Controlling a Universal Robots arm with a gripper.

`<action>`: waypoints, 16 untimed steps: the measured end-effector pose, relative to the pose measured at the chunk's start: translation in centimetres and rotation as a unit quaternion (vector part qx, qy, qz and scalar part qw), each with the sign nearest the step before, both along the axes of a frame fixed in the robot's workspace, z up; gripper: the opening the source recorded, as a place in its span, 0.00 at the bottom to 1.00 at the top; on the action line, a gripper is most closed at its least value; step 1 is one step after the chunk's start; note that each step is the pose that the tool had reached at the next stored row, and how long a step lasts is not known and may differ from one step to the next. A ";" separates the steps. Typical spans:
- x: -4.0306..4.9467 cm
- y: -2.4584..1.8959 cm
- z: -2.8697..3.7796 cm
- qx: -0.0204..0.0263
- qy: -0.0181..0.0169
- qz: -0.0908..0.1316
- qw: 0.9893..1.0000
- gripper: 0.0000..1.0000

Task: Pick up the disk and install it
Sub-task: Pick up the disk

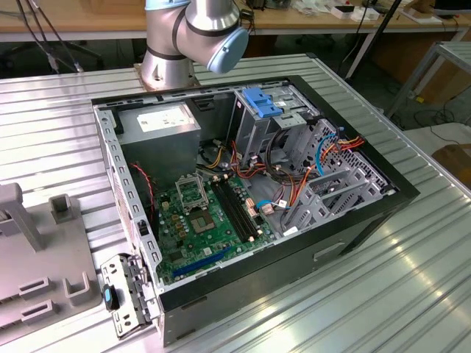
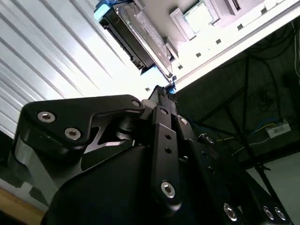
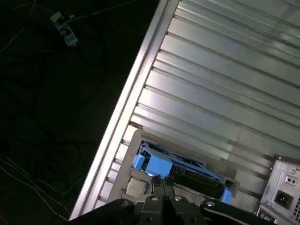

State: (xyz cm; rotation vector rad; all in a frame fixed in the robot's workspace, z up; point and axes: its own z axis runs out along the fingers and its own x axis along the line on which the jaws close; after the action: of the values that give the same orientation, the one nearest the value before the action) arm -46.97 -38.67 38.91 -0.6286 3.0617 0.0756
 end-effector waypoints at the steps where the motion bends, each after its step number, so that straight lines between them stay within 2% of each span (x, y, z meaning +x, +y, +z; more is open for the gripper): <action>1: 0.00 0.00 0.00 0.000 0.000 0.006 1.000 0.11; 4: 0.00 0.00 0.00 0.000 0.000 0.027 1.000 0.11; 5: 0.00 0.00 0.00 0.000 0.000 0.043 0.999 0.11; 6: 0.00 0.00 0.00 0.000 0.000 0.064 0.998 0.11; 8: 0.00 0.00 0.00 0.000 0.000 0.080 0.997 0.11; 9: 0.00 0.00 0.00 0.000 0.000 0.095 0.995 0.11; 13: 0.00 0.00 0.00 0.000 0.000 0.128 0.992 0.11; 14: 0.00 0.00 0.00 0.000 0.000 0.148 0.989 0.11; 15: 0.00 0.00 0.00 0.000 0.000 0.157 0.988 0.11; 16: -0.01 0.00 0.00 0.000 0.000 0.170 0.985 0.11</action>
State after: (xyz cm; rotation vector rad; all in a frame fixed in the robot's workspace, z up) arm -46.98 -38.67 38.91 -1.1442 2.9177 0.0787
